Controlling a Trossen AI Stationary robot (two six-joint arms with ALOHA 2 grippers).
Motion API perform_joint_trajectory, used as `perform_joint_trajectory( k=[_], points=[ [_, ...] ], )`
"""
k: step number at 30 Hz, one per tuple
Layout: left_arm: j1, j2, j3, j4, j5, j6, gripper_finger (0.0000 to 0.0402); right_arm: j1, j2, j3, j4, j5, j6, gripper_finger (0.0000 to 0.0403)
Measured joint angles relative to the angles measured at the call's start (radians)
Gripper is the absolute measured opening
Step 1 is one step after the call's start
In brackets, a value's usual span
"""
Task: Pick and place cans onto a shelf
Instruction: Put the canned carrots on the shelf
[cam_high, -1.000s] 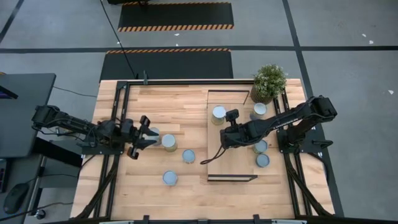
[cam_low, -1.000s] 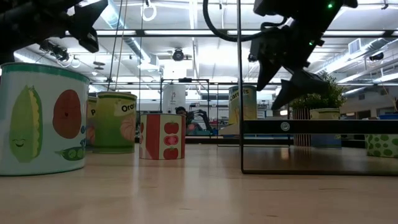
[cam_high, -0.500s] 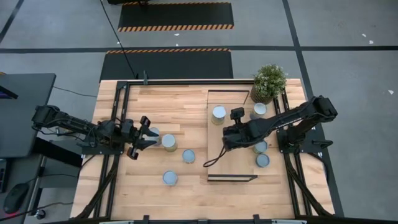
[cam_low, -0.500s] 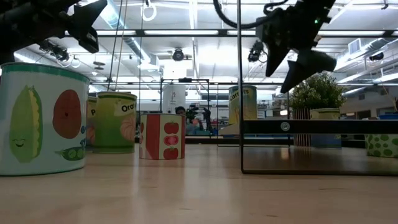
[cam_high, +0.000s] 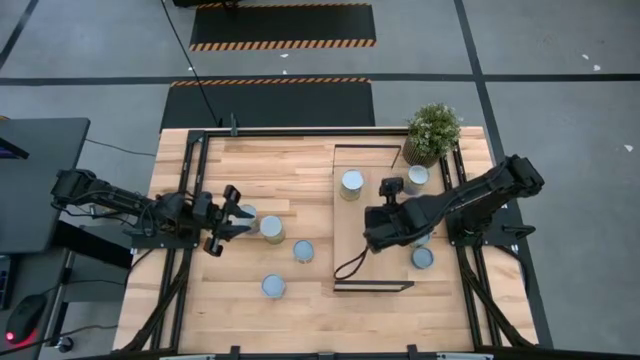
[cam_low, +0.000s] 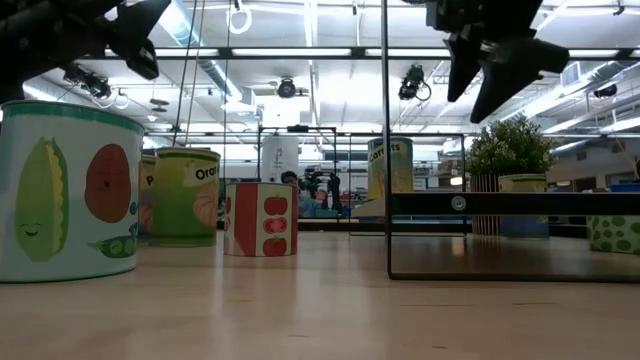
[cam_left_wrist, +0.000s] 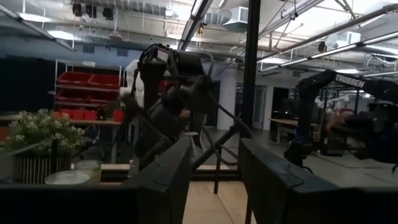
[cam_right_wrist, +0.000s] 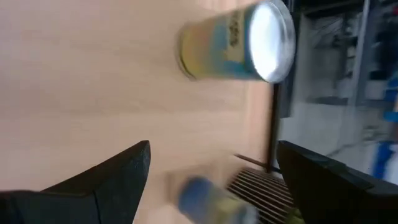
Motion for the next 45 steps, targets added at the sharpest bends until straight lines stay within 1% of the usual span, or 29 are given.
perform_joint_trajectory(
  k=[3,7,9,11,12,16,19,23,38,42,44,45],
  points=[
    [0.000,0.000,0.000,0.012,0.000,0.003,0.0142,0.035,0.000,-0.030,0.054,-0.010,0.046,0.0355],
    [0.000,0.000,0.000,0.012,-0.005,-0.032,0.0142,0.103,0.000,-0.054,0.073,0.103,0.107,0.0355],
    [0.000,0.000,0.000,0.018,-0.017,-0.039,0.0142,0.127,0.000,-0.069,0.125,0.129,0.110,0.0355],
    [0.000,0.000,0.000,0.040,-0.042,-0.039,0.0142,0.141,0.000,-0.091,0.216,0.135,0.105,0.0355],
    [0.000,0.000,0.000,0.049,-0.057,-0.039,0.0142,0.143,0.000,-0.103,0.264,0.130,0.090,0.0355],
    [0.000,0.000,0.000,0.074,-0.091,-0.039,0.0142,0.119,0.000,-0.137,0.437,0.038,-0.022,0.0355],
    [0.000,0.000,0.000,0.076,-0.093,-0.039,0.0142,0.080,0.001,-0.133,0.504,0.006,-0.093,0.0352],
    [0.000,0.000,0.000,0.073,-0.093,-0.039,0.0142,0.045,0.001,-0.112,0.518,0.014,-0.154,0.0350],
    [0.000,0.000,0.000,0.078,-0.093,-0.038,0.0142,-0.050,0.001,-0.025,0.439,0.008,-0.139,0.0349],
    [0.000,0.000,0.000,0.078,-0.093,-0.038,0.0142,-0.052,0.001,-0.034,0.455,-0.029,-0.185,0.0349],
    [0.000,0.000,0.000,0.075,-0.093,-0.038,0.0142,-0.042,0.001,-0.035,0.441,-0.015,-0.187,0.0349],
    [0.000,0.000,0.000,0.072,-0.093,-0.038,0.0142,-0.033,0.001,-0.035,0.435,0.008,-0.180,0.0349]
  ],
)
